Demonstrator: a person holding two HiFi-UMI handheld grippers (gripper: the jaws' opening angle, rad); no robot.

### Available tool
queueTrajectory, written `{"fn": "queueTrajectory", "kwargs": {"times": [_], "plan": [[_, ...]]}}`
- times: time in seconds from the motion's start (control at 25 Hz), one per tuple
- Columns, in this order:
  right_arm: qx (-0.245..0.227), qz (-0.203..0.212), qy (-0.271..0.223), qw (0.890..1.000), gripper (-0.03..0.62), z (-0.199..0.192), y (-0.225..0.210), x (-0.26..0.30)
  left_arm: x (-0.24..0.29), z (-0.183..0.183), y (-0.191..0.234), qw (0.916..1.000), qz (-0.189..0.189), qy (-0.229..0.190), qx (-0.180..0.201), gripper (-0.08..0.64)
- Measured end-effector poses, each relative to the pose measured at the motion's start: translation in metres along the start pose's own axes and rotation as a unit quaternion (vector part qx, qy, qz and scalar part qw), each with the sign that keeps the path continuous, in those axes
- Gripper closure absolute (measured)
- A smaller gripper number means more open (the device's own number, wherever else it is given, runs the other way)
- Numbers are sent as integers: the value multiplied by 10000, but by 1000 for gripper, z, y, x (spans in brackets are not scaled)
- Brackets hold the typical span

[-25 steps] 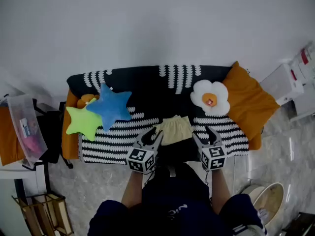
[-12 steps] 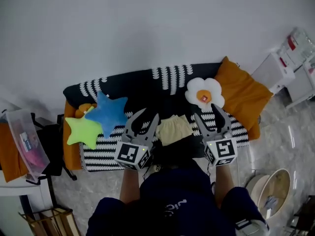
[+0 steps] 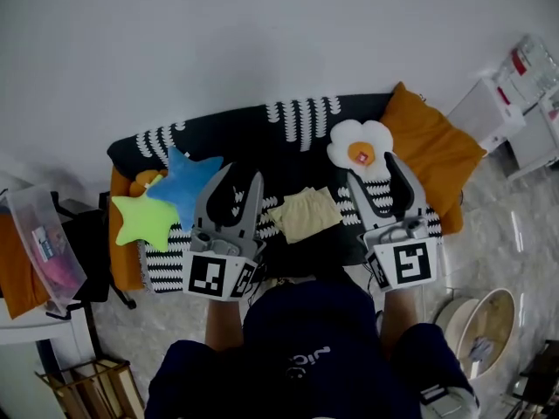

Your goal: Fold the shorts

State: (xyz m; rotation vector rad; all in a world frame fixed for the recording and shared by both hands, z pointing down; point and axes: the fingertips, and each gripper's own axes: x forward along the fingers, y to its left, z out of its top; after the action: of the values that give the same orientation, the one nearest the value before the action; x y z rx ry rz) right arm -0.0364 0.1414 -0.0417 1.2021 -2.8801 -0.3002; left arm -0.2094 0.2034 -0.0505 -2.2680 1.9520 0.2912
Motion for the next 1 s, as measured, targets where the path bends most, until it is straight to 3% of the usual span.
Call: {"fn": "queueTrajectory", "kwargs": {"times": [0.12,0.2,0.24,0.32,0.44,0.64,1.0], "plan": [[-3,14,-14,10000,302,-4,-5,-3,4,-8,-6,10000,-13,62,-26,436],[-20,67,12,10000,331,-8,-6,-1,6,-10,-9,9998,17,108,161,438],[-47,99,15,9999,376,-9,-7,0,7,-10,-11,9996,63,103,274,452],[-102,125,-21,9999,486,-10,-11,1,9,-10,-14,9990,157,68,404,555],[-133,194,-69,9997,581,-14,-14,5,11,-14,-18,9988,190,99,450,557],[-111,478,-334,9982,583,-8,-3,17,16,-16,-11,9983,420,84,392,558],[0,452,-257,9986,584,-16,-6,32,24,-26,-1,9968,583,274,470,558]]}}
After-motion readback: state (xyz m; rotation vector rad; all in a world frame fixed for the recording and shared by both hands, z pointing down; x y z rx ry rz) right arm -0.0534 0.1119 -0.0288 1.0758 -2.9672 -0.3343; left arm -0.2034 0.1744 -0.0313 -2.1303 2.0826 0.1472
